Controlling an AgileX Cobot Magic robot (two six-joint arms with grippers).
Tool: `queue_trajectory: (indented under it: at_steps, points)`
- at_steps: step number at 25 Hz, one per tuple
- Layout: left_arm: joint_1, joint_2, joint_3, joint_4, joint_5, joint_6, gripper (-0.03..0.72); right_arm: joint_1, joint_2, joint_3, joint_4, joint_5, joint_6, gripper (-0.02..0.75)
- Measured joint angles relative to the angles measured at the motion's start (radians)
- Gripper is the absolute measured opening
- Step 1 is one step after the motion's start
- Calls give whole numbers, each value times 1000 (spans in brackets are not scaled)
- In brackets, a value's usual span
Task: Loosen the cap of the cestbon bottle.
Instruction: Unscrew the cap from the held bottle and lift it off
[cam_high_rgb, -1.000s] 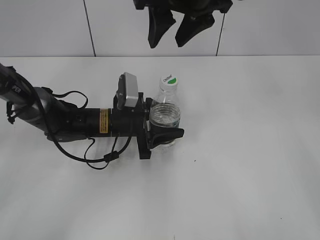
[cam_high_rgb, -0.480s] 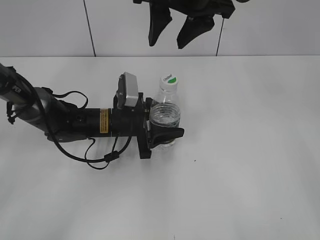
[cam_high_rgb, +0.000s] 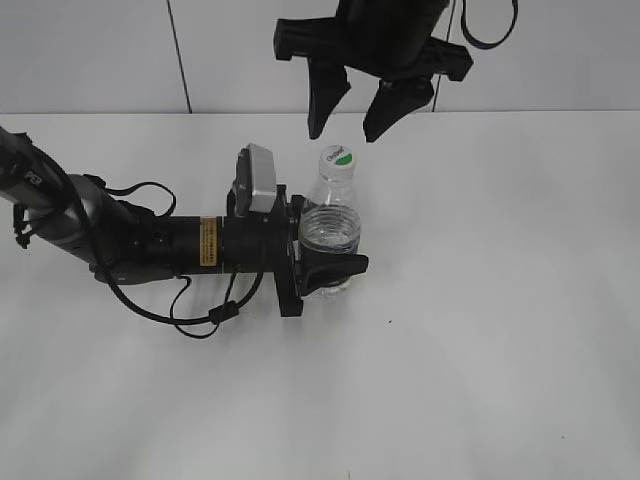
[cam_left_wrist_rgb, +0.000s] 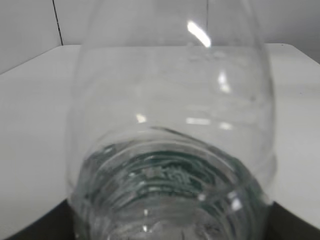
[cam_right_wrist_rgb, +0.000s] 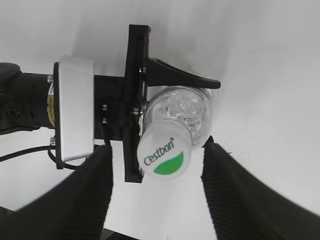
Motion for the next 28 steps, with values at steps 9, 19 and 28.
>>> queue_trajectory:
  at_steps: [9,19,28]
  points:
    - [0,0,0,-2,2,-1,400,0,0,23,5,0,3,433]
    - [0,0,0,-2,2,-1,400,0,19,25,34,0,4,433]
    - [0,0,0,-3,1,-1,400,0,32,25,38,0,4,433]
